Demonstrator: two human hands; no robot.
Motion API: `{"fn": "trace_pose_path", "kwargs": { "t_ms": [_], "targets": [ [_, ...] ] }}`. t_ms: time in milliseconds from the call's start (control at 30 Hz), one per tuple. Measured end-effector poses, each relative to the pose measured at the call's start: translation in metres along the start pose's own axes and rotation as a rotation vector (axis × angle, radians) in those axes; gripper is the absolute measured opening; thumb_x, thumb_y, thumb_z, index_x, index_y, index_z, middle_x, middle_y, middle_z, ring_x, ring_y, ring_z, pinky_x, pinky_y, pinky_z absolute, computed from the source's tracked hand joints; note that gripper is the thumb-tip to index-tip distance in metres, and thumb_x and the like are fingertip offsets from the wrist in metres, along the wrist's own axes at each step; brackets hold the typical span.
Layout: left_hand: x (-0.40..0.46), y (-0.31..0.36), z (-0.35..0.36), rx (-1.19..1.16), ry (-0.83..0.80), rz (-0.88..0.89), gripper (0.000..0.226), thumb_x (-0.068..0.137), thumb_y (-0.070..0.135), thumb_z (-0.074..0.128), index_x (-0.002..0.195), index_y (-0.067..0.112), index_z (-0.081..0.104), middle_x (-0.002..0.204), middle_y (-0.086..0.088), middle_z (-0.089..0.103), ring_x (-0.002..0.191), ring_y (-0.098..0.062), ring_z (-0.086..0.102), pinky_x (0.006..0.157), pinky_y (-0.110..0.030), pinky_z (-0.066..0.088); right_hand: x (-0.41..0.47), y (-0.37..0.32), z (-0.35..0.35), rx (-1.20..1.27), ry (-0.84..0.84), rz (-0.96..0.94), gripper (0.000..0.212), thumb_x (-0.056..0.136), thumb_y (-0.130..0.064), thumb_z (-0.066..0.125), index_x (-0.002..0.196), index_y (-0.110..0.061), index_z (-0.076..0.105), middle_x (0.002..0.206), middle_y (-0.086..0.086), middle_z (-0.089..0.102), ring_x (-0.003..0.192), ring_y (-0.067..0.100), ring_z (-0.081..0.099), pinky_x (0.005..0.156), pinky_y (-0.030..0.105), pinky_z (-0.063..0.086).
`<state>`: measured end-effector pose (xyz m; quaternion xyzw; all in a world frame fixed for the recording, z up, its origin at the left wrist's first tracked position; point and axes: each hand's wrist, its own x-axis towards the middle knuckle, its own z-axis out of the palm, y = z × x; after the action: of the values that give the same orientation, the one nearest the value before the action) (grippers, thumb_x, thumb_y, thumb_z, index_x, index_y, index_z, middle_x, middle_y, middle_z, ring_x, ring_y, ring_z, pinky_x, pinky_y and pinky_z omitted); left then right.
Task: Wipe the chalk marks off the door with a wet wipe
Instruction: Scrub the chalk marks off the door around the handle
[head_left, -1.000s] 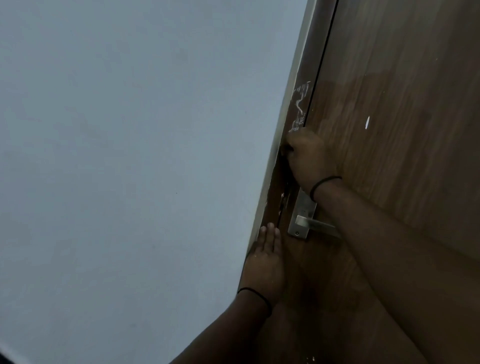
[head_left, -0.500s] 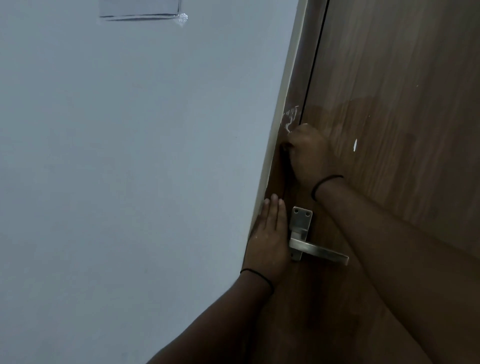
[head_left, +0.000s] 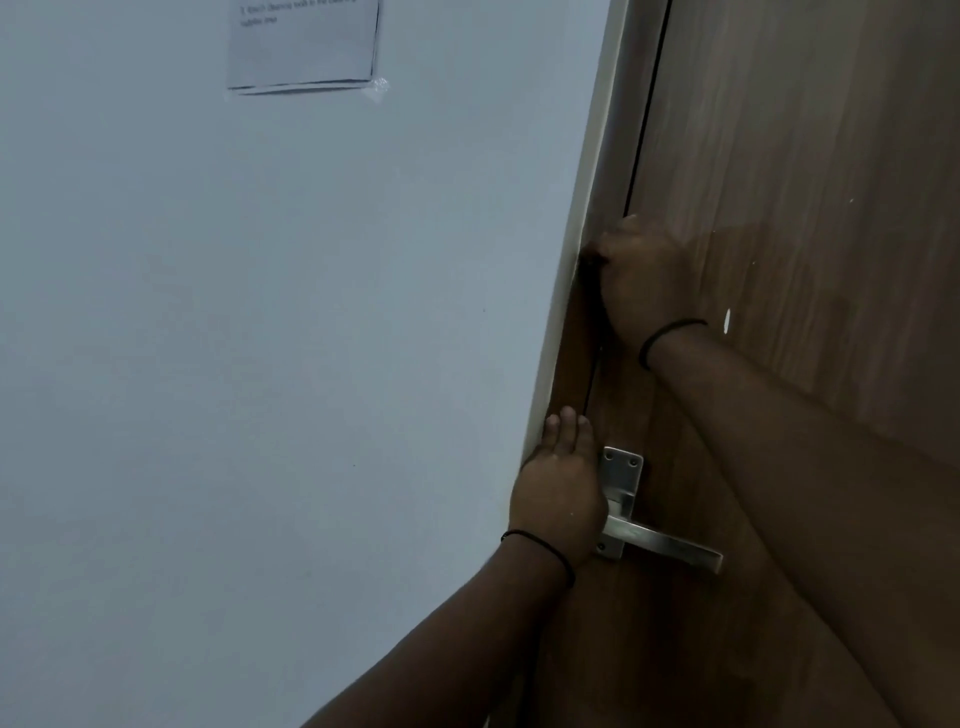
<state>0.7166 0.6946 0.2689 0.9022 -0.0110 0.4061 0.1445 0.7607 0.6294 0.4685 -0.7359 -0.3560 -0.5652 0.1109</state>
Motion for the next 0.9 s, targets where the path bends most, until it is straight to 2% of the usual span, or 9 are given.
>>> {"fn": "trace_pose_path", "kwargs": {
  "t_ms": [133,300,400,467,567,633,767,833,900],
  "targets": [
    [0.006,0.003,-0.006,0.029,-0.051,-0.015,0.067,0.094,0.014,0.045,0.154,0.009,0.016,0.163,-0.011,0.012,0.150,-0.025,0.012,0.117,-0.037,0.025,-0.023,-0.009,0.002,0.042,0.038,-0.068,0.027,0.087,0.012,0.050,0.096,0.003,0.074,0.096,0.022,0.069,0.093,0.037,0.062,0.082,0.045,0.051],
    [0.007,0.007,-0.011,0.084,-0.062,-0.023,0.064,0.096,0.015,0.043,0.154,0.007,0.017,0.162,-0.014,0.014,0.150,-0.027,0.016,0.115,-0.039,0.029,-0.053,-0.007,0.003,0.047,-0.107,-0.174,0.023,0.091,0.006,0.056,0.102,0.000,0.075,0.096,0.019,0.069,0.091,0.035,0.060,0.079,0.045,0.049],
    [0.008,0.009,-0.014,0.094,-0.068,-0.032,0.061,0.097,0.017,0.042,0.153,0.007,0.019,0.162,-0.014,0.016,0.149,-0.028,0.017,0.115,-0.040,0.029,-0.008,0.001,-0.004,0.010,-0.034,-0.011,0.033,0.093,0.009,0.041,0.101,0.003,0.072,0.106,0.022,0.066,0.101,0.034,0.059,0.090,0.042,0.045],
    [0.008,0.010,-0.015,0.092,-0.074,-0.035,0.061,0.097,0.017,0.043,0.153,0.008,0.020,0.162,-0.013,0.017,0.149,-0.028,0.017,0.115,-0.041,0.030,0.018,0.002,-0.010,0.029,0.017,0.075,0.037,0.091,0.012,0.036,0.098,0.004,0.071,0.105,0.022,0.065,0.101,0.033,0.059,0.088,0.038,0.045],
    [0.007,0.010,-0.013,0.093,-0.061,-0.038,0.061,0.096,0.016,0.043,0.153,0.008,0.021,0.162,-0.013,0.018,0.149,-0.028,0.018,0.115,-0.040,0.029,0.013,-0.010,-0.007,0.062,-0.001,0.040,0.035,0.088,0.015,0.040,0.098,0.005,0.072,0.103,0.022,0.065,0.099,0.033,0.059,0.085,0.035,0.043],
    [0.006,0.010,-0.012,0.090,-0.057,-0.034,0.061,0.096,0.015,0.042,0.153,0.007,0.021,0.161,-0.013,0.018,0.149,-0.028,0.018,0.116,-0.039,0.028,-0.018,-0.012,-0.002,0.123,-0.031,-0.016,0.028,0.090,0.013,0.045,0.095,0.007,0.073,0.098,0.025,0.065,0.095,0.036,0.059,0.083,0.033,0.043],
    [0.005,0.009,-0.008,0.086,-0.051,-0.027,0.066,0.093,0.016,0.043,0.154,0.007,0.018,0.161,-0.013,0.018,0.149,-0.028,0.019,0.112,-0.038,0.034,-0.073,-0.004,0.010,0.127,-0.244,-0.184,0.021,0.088,0.005,0.058,0.094,-0.003,0.076,0.092,0.015,0.067,0.089,0.031,0.060,0.078,0.045,0.051],
    [0.005,0.008,-0.007,0.078,-0.048,-0.031,0.067,0.094,0.018,0.044,0.155,0.011,0.016,0.162,-0.011,0.017,0.149,-0.027,0.020,0.110,-0.038,0.038,-0.088,0.000,0.008,0.151,-0.336,-0.189,0.020,0.087,0.004,0.059,0.093,-0.006,0.076,0.093,0.012,0.068,0.091,0.028,0.060,0.080,0.044,0.051],
    [0.004,0.008,-0.006,0.081,-0.065,-0.036,0.068,0.095,0.020,0.046,0.155,0.012,0.014,0.163,-0.009,0.014,0.149,-0.027,0.017,0.111,-0.039,0.037,-0.098,0.008,0.000,0.182,-0.312,-0.139,0.018,0.086,0.002,0.062,0.094,-0.006,0.075,0.097,0.012,0.070,0.095,0.028,0.062,0.083,0.041,0.052]
  ]
}}
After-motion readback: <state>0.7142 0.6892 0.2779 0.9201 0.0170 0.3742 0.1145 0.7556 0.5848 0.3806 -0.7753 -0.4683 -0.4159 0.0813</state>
